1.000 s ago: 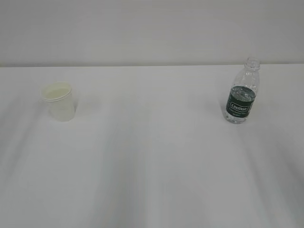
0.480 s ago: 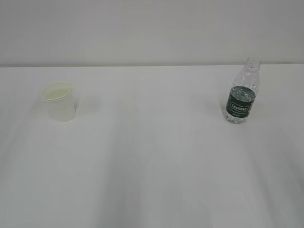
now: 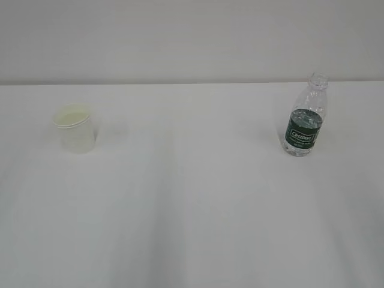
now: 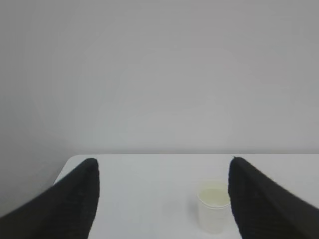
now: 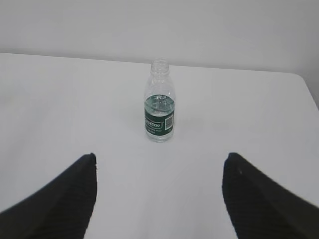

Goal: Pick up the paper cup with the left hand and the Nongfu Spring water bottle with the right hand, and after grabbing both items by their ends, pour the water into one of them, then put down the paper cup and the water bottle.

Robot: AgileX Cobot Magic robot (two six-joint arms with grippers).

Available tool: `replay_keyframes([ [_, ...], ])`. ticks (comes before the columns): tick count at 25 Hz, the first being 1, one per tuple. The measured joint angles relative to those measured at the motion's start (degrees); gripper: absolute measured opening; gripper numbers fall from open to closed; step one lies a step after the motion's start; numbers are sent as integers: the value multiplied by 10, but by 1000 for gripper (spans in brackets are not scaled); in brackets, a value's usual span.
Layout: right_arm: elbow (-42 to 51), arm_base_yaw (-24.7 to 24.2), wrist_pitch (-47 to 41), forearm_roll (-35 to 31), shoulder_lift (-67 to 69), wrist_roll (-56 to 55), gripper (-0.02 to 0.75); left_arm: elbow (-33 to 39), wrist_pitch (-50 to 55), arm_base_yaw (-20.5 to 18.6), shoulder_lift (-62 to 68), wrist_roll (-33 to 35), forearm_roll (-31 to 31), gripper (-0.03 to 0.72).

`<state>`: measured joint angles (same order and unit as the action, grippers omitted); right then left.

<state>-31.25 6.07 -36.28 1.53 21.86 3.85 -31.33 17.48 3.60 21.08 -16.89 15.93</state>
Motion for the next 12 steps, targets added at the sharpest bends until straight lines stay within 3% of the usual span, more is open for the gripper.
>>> replay_keyframes([
  [12, -59, 0, -192, 0, -72, 0, 587, -2, 184, 0, -105, 18, -79, 576],
])
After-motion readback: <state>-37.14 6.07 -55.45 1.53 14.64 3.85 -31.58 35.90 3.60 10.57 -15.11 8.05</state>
